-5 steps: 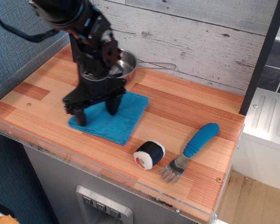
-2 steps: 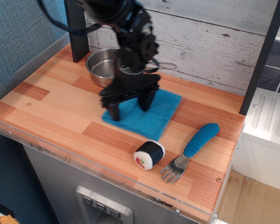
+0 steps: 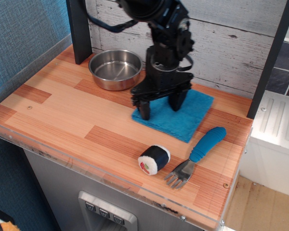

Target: PICK UPTHE TOWEL PUT ON THE ANOTHER SIDE OF THE TABLE

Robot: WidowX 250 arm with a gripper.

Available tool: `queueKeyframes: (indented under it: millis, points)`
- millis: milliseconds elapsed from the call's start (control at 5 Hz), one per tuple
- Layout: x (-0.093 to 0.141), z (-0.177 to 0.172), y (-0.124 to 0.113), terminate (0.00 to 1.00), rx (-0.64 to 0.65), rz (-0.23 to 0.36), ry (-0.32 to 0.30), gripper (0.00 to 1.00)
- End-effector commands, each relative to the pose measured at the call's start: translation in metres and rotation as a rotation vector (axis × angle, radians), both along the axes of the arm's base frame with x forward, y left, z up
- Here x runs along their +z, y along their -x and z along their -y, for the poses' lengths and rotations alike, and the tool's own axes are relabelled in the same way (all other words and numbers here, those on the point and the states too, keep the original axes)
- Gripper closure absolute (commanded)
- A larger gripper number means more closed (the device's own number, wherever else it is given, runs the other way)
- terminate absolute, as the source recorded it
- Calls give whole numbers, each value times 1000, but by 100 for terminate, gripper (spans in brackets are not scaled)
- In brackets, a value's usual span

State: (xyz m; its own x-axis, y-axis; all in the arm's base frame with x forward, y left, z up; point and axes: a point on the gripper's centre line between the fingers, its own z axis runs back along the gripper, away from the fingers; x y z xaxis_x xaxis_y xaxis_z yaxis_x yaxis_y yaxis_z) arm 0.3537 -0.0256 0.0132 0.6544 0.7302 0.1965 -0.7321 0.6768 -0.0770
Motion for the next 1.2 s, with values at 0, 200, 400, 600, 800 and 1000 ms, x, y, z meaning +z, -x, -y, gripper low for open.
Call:
queueKeyframes:
  millis: [0, 200, 400, 600, 800, 1000]
  points:
    - [13, 14, -10, 0, -15, 21, 20, 0]
    - [19, 16, -12, 0, -12, 31, 19, 0]
    - [27, 12, -18, 0, 5, 45, 23, 0]
    - [42, 10, -24, 0, 26, 57, 39, 0]
    - [60, 7, -27, 0, 61, 82, 63, 0]
    - [82, 5, -26, 0, 73, 81, 101, 0]
